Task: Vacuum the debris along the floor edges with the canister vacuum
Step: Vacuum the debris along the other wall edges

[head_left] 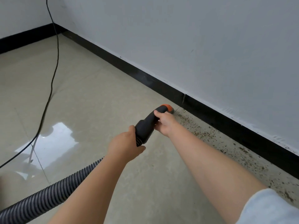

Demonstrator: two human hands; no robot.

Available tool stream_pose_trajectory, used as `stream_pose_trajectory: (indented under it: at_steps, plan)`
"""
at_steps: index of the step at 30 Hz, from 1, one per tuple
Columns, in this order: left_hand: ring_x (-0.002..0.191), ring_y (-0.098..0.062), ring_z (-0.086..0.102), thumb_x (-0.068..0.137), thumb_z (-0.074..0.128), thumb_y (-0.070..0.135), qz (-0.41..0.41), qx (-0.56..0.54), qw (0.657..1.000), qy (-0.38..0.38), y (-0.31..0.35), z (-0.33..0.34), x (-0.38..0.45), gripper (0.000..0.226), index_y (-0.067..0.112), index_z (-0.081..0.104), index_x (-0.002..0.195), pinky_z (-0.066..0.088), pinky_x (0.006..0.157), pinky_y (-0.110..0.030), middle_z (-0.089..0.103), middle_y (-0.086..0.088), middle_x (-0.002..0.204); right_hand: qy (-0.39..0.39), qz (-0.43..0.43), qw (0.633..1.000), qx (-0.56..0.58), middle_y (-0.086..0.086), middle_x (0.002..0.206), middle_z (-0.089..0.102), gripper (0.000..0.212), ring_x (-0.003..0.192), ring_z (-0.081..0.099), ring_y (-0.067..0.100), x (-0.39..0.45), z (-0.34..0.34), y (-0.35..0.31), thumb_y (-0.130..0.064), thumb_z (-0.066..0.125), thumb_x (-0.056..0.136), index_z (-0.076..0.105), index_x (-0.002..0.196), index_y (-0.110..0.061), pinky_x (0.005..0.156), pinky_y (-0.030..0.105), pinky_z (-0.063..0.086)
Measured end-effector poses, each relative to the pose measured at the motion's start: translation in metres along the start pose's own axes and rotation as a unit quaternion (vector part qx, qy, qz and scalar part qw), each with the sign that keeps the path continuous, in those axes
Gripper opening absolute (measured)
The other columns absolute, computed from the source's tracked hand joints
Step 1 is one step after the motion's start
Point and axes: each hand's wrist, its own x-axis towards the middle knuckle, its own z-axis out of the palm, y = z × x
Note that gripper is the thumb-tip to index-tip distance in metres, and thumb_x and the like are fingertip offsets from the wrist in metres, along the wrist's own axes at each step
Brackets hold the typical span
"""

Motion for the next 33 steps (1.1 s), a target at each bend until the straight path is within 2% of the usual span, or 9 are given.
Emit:
stream_pose_trajectory:
  at_steps: [3, 5, 9, 12, 15, 18, 22, 29, 33]
  plan:
    - [0.075, -0.021, 0.049, 0.089, 0.053, 0.040, 0.011, 0.002, 1.000, 0.006, 0.002, 0.005, -0.003, 0.042, 0.012, 0.033, 0.113, 0.035, 0.061, -0.028, 0.047, 0.001, 0.085, -0.005, -0.007, 1.000, -0.009, 0.017, 0.145, 0.035, 0.069, 0.128, 0.043, 0.034, 0.000, -0.003, -0.002, -0.007, 0.045, 0.097, 0.001, 0.150, -0.016, 0.096, 0.046, 0.040]
    - [0.079, -0.023, 0.053, 0.091, 0.050, 0.039, 0.005, 0.024, 0.999, 0.044, 0.001, 0.008, -0.006, 0.040, 0.013, 0.032, 0.116, 0.035, 0.060, -0.029, 0.051, 0.000, 0.089, -0.019, -0.005, 1.000, -0.014, 0.017, 0.145, 0.035, 0.068, 0.128, 0.043, 0.033, -0.002, 0.000, 0.000, -0.008, 0.044, 0.098, 0.000, 0.150, -0.016, 0.095, 0.045, 0.041]
    - [0.078, -0.021, 0.049, 0.093, 0.047, 0.035, -0.018, 0.045, 0.994, 0.100, -0.015, 0.010, -0.016, 0.044, 0.014, 0.028, 0.126, 0.034, 0.061, -0.028, 0.056, -0.002, 0.101, -0.062, 0.014, 0.996, -0.056, 0.017, 0.143, 0.038, 0.060, 0.124, 0.047, 0.033, -0.006, 0.022, 0.015, -0.011, 0.044, 0.098, 0.012, 0.149, -0.010, 0.091, 0.041, 0.044]
    - [0.074, -0.019, 0.045, 0.092, 0.047, 0.032, -0.054, 0.043, 0.992, 0.109, -0.042, 0.005, -0.027, 0.044, 0.015, 0.027, 0.127, 0.036, 0.059, -0.029, 0.053, -0.002, 0.093, -0.101, 0.029, 0.992, -0.074, 0.015, 0.129, 0.046, 0.061, 0.111, 0.053, 0.030, -0.008, 0.048, 0.039, -0.008, 0.050, 0.095, 0.017, 0.147, -0.006, 0.083, 0.038, 0.048]
    - [0.070, -0.020, 0.048, 0.088, 0.050, 0.031, -0.080, 0.050, 0.988, 0.125, -0.071, 0.001, -0.039, 0.038, 0.016, 0.031, 0.118, 0.039, 0.057, -0.030, 0.047, 0.002, 0.081, -0.133, 0.047, 0.987, -0.079, 0.014, 0.120, 0.047, 0.068, 0.096, 0.055, 0.025, -0.012, 0.073, 0.063, -0.005, 0.055, 0.092, 0.016, 0.147, -0.007, 0.069, 0.033, 0.051]
    - [0.068, -0.021, 0.048, 0.086, 0.052, 0.030, -0.102, 0.044, 0.984, 0.138, -0.091, -0.002, -0.049, 0.033, 0.016, 0.033, 0.110, 0.038, 0.056, -0.030, 0.047, 0.002, 0.078, -0.146, 0.055, 0.984, -0.084, 0.014, 0.121, 0.047, 0.070, 0.100, 0.055, 0.026, -0.014, 0.088, 0.081, -0.005, 0.056, 0.091, 0.015, 0.148, -0.008, 0.069, 0.033, 0.051]
    - [0.068, -0.020, 0.047, 0.085, 0.052, 0.029, -0.121, 0.041, 0.983, 0.132, -0.101, 0.002, -0.054, 0.031, 0.016, 0.033, 0.105, 0.037, 0.054, -0.029, 0.044, 0.005, 0.075, -0.155, 0.057, 0.982, -0.094, 0.011, 0.109, 0.051, 0.071, 0.084, 0.057, 0.019, -0.016, 0.098, 0.092, -0.003, 0.056, 0.091, 0.015, 0.148, -0.007, 0.063, 0.031, 0.050]
    - [0.067, -0.020, 0.049, 0.083, 0.054, 0.024, -0.107, 0.036, 0.989, 0.094, -0.090, -0.001, -0.042, 0.031, 0.018, 0.031, 0.101, 0.037, 0.053, -0.027, 0.040, 0.006, 0.069, -0.139, 0.035, 0.985, -0.093, 0.012, 0.111, 0.052, 0.058, 0.089, 0.058, 0.022, -0.014, 0.081, 0.079, -0.001, 0.055, 0.091, 0.028, 0.142, -0.004, 0.073, 0.035, 0.052]
    - [0.069, -0.021, 0.049, 0.084, 0.053, 0.022, -0.077, 0.014, 0.994, 0.079, -0.063, 0.001, -0.029, 0.028, 0.017, 0.032, 0.102, 0.035, 0.052, -0.028, 0.041, 0.005, 0.070, -0.098, 0.012, 0.993, -0.067, 0.009, 0.097, 0.055, 0.052, 0.084, 0.057, 0.022, -0.015, 0.056, 0.053, 0.001, 0.053, 0.091, 0.032, 0.139, -0.004, 0.076, 0.039, 0.050]
